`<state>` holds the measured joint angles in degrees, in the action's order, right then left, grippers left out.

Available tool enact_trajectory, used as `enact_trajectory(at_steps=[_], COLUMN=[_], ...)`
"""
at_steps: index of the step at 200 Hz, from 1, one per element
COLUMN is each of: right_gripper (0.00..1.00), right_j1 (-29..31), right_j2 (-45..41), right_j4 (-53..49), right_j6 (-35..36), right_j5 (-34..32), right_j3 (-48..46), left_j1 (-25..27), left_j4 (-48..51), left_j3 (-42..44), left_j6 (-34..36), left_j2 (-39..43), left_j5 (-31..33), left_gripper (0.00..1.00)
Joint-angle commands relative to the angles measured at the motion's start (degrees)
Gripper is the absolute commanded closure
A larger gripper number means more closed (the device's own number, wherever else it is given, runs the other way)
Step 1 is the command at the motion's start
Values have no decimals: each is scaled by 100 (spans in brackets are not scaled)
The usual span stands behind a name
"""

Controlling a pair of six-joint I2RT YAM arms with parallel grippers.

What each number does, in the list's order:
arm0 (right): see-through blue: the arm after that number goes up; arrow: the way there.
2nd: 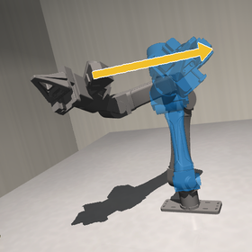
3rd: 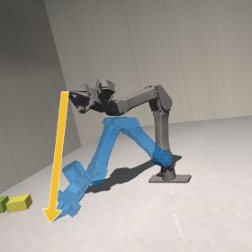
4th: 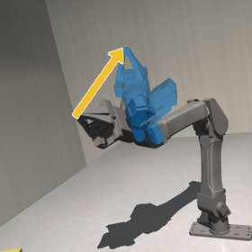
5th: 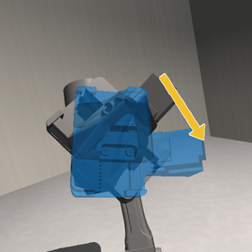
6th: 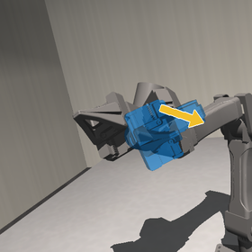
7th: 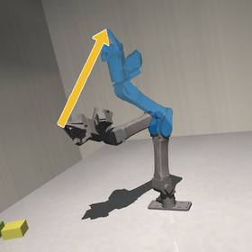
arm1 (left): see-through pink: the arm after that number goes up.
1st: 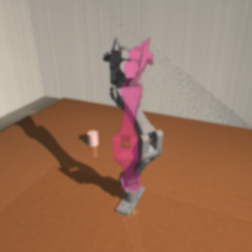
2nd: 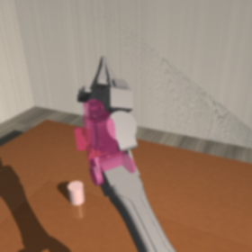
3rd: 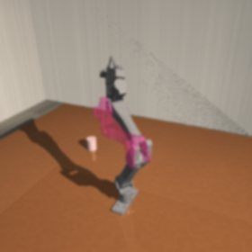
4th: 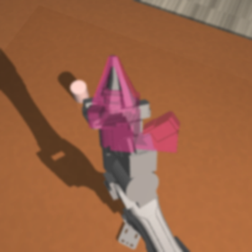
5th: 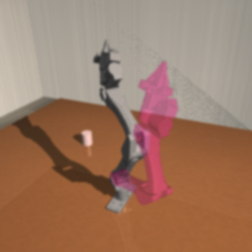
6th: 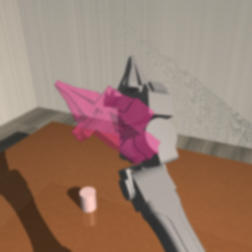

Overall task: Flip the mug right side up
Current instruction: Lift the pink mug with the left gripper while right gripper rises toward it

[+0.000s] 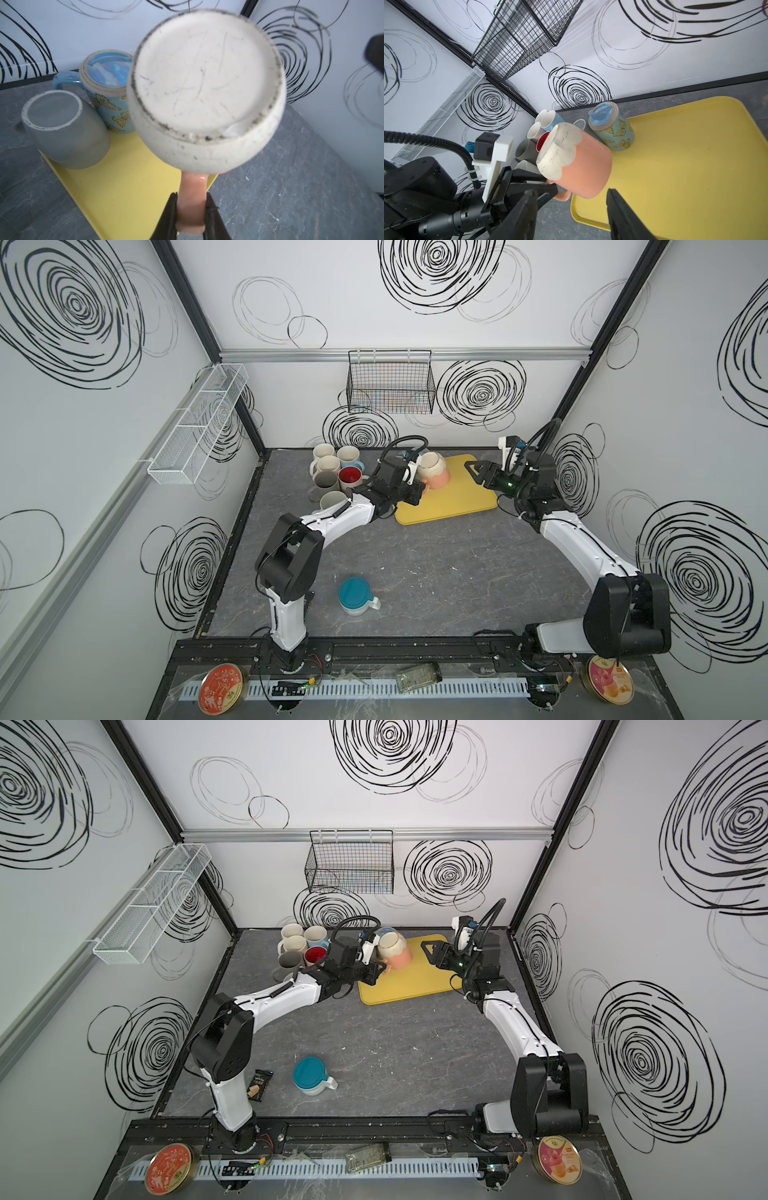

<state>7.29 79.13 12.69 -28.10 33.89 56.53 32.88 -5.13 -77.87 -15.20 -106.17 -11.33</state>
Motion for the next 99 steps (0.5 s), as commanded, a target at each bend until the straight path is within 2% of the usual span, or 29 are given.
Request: enact_trajectory(at_steps=[1,46,99], right_gripper=[43,42,39], right_j1=[118,440,1130], right_j2=[-321,-512,-409], right_j4=[801,1479,2279], right_j6=[-326,-718,-1091], right_j5=[267,303,591], right_j3=[-215,-353,-154], left_j1=[-156,-274,-309], left_j4=[-1988,-2977,-4423], left_j3=[193,594,913], left_j6=[-722,-1271,-2229], left_j2=[745,1447,1718], left_j5=[-262,-344,-756], left_gripper=[100,100,100])
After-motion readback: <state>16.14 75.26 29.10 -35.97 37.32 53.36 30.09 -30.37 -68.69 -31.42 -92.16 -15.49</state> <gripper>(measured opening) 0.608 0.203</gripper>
